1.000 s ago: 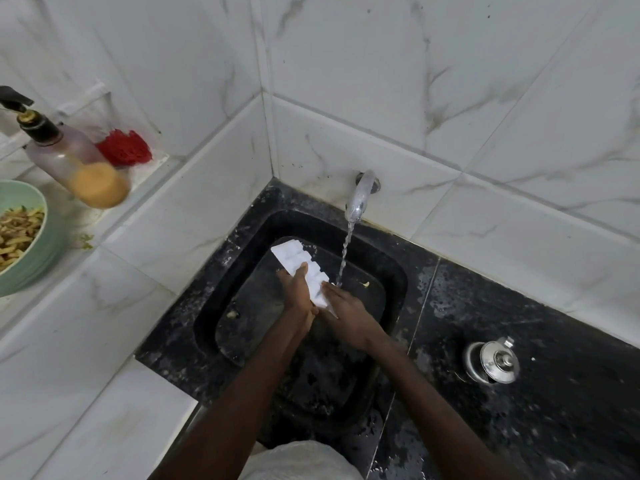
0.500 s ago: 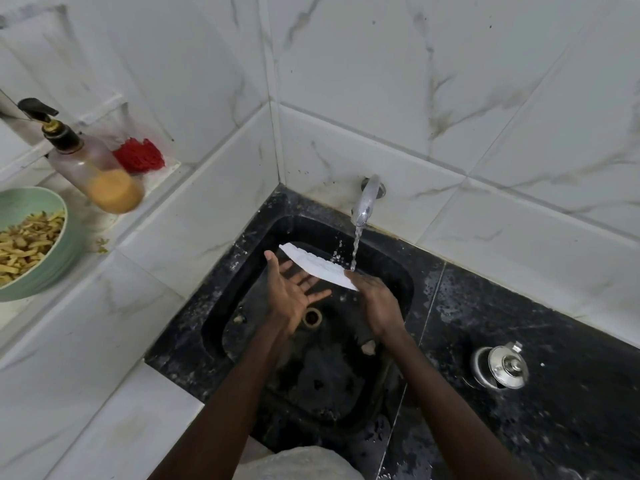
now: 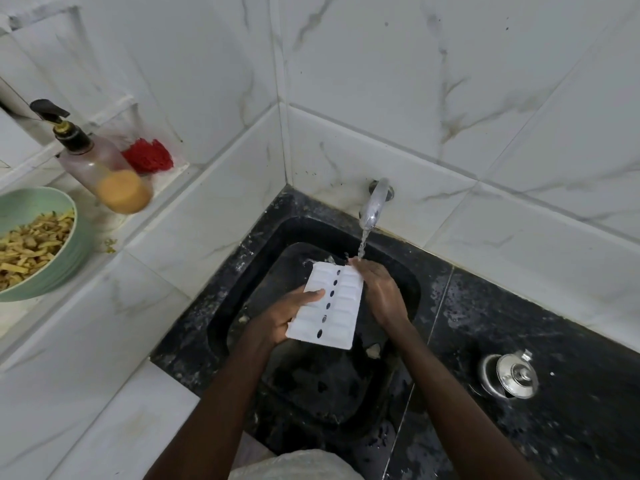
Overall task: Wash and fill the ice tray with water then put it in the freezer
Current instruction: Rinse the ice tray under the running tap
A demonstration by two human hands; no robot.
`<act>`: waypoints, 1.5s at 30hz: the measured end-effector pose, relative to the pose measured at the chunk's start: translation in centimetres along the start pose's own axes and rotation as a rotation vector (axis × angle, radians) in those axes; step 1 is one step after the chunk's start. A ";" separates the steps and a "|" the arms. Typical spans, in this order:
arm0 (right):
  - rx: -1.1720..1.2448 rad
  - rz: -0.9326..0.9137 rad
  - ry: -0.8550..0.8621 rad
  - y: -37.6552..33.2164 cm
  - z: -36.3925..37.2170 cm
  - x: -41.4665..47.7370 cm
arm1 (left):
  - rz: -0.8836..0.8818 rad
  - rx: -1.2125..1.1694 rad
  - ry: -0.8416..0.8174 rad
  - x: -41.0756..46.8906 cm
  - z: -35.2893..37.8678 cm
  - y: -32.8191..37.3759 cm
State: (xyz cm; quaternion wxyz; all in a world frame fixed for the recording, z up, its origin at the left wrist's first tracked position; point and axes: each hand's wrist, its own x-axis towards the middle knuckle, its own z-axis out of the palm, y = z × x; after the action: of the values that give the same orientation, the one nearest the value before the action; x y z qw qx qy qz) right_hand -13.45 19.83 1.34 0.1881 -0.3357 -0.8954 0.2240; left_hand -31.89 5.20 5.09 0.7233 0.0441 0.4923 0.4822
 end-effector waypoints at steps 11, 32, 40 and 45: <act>0.129 0.129 -0.089 2.0 -0.3 2.8 | 0.125 0.185 0.124 1.6 0.8 0.1; 0.397 0.406 0.174 -2.4 -0.1 2.4 | 0.335 0.039 0.308 1.9 2.3 0.2; 0.293 0.333 0.056 -2.0 -0.2 3.3 | 0.379 0.005 0.290 1.7 2.8 0.2; 0.327 0.302 -0.013 -1.9 -0.5 1.6 | 0.402 -0.057 0.340 1.4 2.7 0.0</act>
State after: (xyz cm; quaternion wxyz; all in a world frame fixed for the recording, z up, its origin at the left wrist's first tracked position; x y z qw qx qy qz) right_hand -15.35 19.76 3.08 0.1985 -0.4297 -0.7880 0.3938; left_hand -29.83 7.34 5.55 0.5209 0.0389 0.5745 0.6302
